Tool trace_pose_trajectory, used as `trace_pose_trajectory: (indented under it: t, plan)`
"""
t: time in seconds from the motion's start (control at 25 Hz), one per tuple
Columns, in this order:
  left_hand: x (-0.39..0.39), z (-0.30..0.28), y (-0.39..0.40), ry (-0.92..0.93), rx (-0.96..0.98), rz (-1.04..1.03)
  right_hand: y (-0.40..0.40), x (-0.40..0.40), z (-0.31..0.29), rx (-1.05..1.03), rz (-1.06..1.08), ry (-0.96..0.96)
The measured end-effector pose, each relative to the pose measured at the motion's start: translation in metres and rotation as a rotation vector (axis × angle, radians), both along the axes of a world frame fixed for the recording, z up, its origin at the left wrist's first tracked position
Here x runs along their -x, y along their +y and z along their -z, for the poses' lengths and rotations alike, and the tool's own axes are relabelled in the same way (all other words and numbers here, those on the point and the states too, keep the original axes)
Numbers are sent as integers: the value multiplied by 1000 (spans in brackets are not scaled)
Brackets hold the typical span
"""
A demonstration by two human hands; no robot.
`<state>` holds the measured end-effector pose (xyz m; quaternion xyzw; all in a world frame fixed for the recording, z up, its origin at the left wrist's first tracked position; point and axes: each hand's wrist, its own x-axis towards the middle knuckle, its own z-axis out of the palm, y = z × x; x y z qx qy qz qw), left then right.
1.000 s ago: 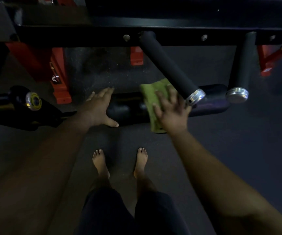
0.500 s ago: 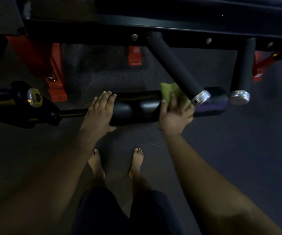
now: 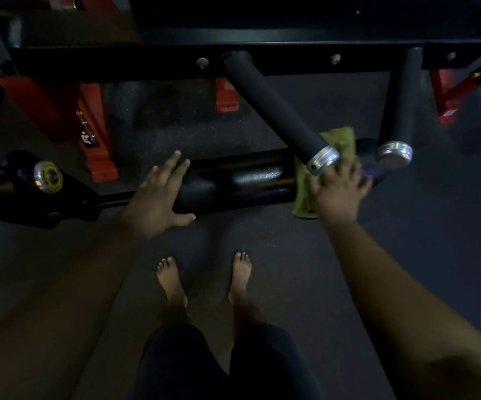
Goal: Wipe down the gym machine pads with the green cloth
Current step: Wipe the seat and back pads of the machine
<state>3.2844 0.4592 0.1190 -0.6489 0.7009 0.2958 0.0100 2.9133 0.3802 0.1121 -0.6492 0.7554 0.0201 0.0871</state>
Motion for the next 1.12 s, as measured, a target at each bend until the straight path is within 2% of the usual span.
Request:
trace_pose_trajectory:
  t: [0.08, 0.16, 0.24, 0.32, 0.4, 0.48, 0.52, 0.6, 0.68, 0.8, 0.92, 1.0, 1.04, 1.12]
  plan:
    - [12, 9, 24, -67, 113, 16, -14, 42, -4, -3, 255, -107]
    - [22, 15, 27, -141, 126, -37, -19, 34, 0, 78, 357, -137]
    - [24, 15, 16, -147, 118, -56, -8, -8, 7, 172, 259, -111]
    - [15, 12, -2, -105, 43, -38, 22, -71, 9, 163, 143, -146]
    - [-1, 9, -28, -10, -123, -28, 53, -136, 5, 137, -6, -197]
    - [-14, 6, -54, 102, -317, -10, 75, -183, -2, 63, -253, -213]
    - [-19, 7, -64, 148, -384, 3, 76, -190, -3, 58, -369, -201]
    - [-21, 8, -71, 173, -403, 5, 61, -170, -1, 55, -465, -203]
    - [-15, 4, -47, 81, -274, -41, 43, -119, 6, 42, -393, -106]
    - [-5, 3, 10, 63, 31, -57, 16, -33, 8, 48, -125, 41]
    - [13, 11, 29, -93, 81, -53, -6, 26, -3, 46, 251, -95]
    - [20, 15, 21, -145, 77, -79, -16, 25, -5, 60, 482, -219]
    - [20, 16, 16, -139, 73, -90, -15, 8, -2, 66, 498, -216]
    - [14, 14, 0, -107, 16, -95, 1, -43, 3, 77, 397, -193]
